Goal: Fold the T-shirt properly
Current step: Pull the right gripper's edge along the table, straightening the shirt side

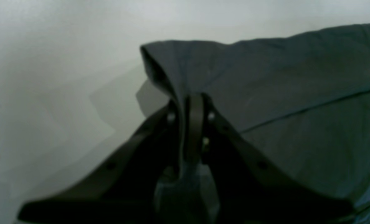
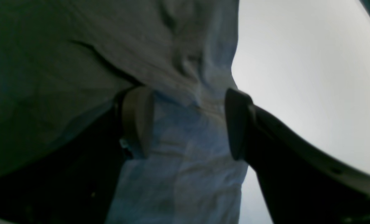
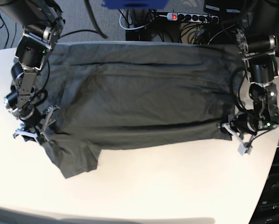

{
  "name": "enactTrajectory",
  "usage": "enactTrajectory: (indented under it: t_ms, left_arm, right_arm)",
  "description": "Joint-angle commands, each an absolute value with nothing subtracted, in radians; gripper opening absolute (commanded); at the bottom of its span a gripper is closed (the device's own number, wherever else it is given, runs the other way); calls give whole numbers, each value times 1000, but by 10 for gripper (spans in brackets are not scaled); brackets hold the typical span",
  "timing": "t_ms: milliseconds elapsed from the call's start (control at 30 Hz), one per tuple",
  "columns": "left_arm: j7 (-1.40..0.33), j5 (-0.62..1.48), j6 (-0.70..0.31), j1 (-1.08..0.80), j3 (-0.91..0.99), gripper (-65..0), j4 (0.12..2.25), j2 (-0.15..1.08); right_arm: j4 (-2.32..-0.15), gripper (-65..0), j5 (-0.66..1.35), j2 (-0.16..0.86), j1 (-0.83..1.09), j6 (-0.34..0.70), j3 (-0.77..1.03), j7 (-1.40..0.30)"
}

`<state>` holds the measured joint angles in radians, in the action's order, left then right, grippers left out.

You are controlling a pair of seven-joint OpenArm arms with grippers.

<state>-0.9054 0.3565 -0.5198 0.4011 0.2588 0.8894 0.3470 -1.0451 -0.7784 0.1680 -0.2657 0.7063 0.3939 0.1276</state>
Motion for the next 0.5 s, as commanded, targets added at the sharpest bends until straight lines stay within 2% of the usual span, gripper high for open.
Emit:
enactTrajectory:
  t_ms: [0, 167, 467]
  left_arm:
    - [-891, 369, -521, 427, 263, -609, 908, 363]
    - [-891, 369, -521, 427, 263, -609, 908, 363]
    - [-891, 369, -521, 427, 263, -609, 908, 366]
  right_arm:
    - [-1058, -290, -765, 180, -291, 698, 392, 148]
    - [-1049, -290, -763, 177, -295, 698, 392, 148]
    - [-903, -290, -763, 183, -349, 698, 395, 148]
